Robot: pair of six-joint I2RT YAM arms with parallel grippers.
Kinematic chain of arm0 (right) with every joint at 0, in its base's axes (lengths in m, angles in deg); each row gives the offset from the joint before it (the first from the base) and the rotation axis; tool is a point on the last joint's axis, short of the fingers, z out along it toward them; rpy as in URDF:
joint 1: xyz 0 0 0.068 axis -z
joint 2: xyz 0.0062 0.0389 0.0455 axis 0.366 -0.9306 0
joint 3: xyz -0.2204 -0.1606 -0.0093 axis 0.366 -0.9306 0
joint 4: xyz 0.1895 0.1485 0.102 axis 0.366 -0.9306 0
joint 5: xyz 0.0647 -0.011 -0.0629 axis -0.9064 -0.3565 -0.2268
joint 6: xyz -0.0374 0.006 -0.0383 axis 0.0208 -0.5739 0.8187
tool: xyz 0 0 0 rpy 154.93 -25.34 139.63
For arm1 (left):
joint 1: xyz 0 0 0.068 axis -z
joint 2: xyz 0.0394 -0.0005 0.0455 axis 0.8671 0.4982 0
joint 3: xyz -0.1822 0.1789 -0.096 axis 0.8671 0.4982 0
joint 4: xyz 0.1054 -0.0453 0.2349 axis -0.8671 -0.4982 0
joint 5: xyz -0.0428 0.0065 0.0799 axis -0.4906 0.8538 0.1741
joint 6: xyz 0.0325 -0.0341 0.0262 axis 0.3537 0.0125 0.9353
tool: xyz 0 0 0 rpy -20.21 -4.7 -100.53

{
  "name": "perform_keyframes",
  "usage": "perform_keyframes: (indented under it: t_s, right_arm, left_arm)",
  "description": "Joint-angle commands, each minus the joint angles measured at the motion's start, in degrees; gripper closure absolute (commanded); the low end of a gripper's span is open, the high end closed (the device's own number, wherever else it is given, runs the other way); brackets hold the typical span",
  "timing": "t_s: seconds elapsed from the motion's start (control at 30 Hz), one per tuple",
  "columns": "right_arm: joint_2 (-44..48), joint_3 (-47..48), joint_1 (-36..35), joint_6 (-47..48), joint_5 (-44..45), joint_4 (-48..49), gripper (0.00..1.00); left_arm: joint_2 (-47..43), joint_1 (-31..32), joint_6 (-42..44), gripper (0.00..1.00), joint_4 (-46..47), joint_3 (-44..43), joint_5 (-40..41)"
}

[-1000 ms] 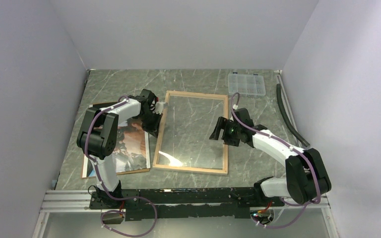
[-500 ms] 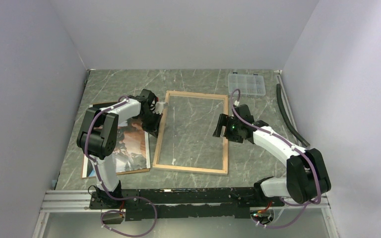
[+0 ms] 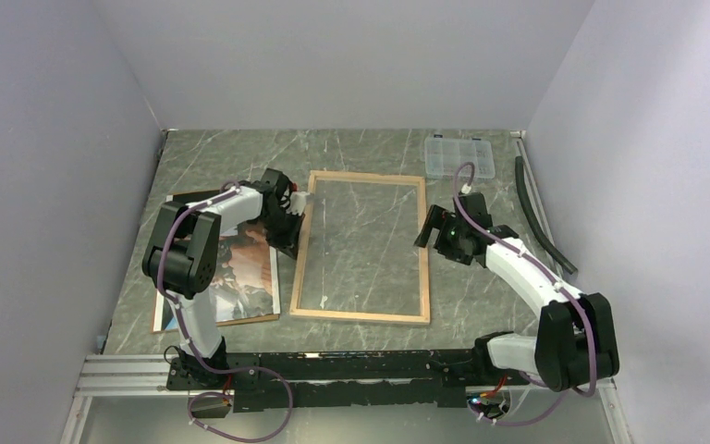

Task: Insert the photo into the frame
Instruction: Adjust the photo frame at the center of the board.

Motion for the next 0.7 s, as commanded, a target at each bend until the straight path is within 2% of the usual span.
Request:
perform_keyframes:
  t_s: [0.0, 0.2, 0.3, 0.37, 0.43, 0.47, 0.5, 0.57, 0.6, 0.63, 0.67]
  right_arm:
    - [2.1, 0.8, 1.7, 0.6, -1.6, 0.0, 0.02]
    - [4.2, 2.5, -0.5, -2.8, -1.5, 0.0, 0.0]
    - [4.6, 5.0, -6.4, -6.3, 1.7, 0.0, 0.0]
    - [2.9, 8.3, -13.4, -8.5, 3.5, 0.1, 0.0]
    - [-0.2, 12.2, -19.5, -10.7, 6.6, 0.7, 0.0]
    - [-2.2, 14.6, -22.6, -11.4, 7.6, 1.0, 0.0]
    - [-4.7, 17.0, -25.4, -12.2, 8.4, 1.3, 0.0]
    - [-10.4, 22.4, -30.3, -13.0, 8.8, 2.1, 0.0]
    - [-13.7, 25.3, -32.5, -13.3, 8.6, 2.4, 0.0]
    - [-17.0, 28.5, -34.4, -13.2, 8.3, 2.5, 0.01]
    - [-20.7, 31.8, -36.2, -13.1, 8.0, 2.5, 0.01]
  left_arm:
    - [-1.8, 2.3, -0.3, 0.97, 0.8, 1.5, -3.4]
    - [-1.5, 2.9, -0.2, 0.97, -1.9, -3.4, -1.7]
    - [-3.3, -0.4, 1.1, 0.97, -5.9, -8.5, -0.8]
    - [-4.8, -4.3, 2.5, 0.97, -10.3, -12.8, -0.8]
    - [-6.4, -8.5, 4.3, 0.92, -15.2, -17.0, 0.3]
    - [-7.5, -10.7, 5.2, 0.85, -17.1, -18.3, 0.9]
    - [-8.8, -13.1, 6.2, 0.74, -19.0, -19.1, 1.7]
    - [-11.7, -17.3, 8.9, 0.49, -21.8, -19.2, 4.8]
    - [-13.1, -19.5, 10.5, 0.33, -22.8, -18.4, 6.5]
    - [-14.7, -22.3, 12.0, 0.25, -23.4, -17.3, 7.8]
    - [-16.8, -25.5, 13.8, 0.2, -23.8, -15.3, 8.6]
